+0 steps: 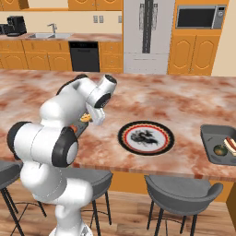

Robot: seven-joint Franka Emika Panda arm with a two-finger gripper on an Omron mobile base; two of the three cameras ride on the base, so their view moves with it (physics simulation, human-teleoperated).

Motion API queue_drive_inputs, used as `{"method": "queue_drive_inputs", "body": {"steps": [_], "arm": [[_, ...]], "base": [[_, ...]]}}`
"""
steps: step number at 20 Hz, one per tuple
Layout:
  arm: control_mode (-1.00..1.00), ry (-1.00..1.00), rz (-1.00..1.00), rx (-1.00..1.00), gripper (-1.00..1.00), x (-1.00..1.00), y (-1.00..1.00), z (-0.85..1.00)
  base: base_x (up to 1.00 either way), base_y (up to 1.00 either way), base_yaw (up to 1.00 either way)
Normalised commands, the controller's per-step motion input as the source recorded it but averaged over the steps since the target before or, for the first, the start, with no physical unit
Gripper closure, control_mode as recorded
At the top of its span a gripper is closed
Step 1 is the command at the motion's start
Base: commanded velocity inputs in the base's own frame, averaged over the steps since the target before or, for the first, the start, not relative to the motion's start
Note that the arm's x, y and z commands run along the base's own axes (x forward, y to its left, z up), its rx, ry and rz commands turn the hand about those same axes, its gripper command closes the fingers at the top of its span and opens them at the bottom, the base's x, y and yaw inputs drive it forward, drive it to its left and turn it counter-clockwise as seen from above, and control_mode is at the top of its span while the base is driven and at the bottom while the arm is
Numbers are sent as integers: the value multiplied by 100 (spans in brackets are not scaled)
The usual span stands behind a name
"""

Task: Place one cooked food and one vegetable from the large plate to each tupperware container.

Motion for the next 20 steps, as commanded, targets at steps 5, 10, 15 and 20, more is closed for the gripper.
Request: {"method": "queue_drive_inputs", "body": {"steps": [5,10,15,20], "arm": [[-100,0,41,-2,100,0,75,-6],[-100,-1,20,-5,100,4,100,-7],[-100,1,15,-2,100,33,66,-29],[-100,0,12,-3,100,45,12,-33]], "base": [[0,0,0],[0,0,0],[0,0,0],[0,0,0]]}}
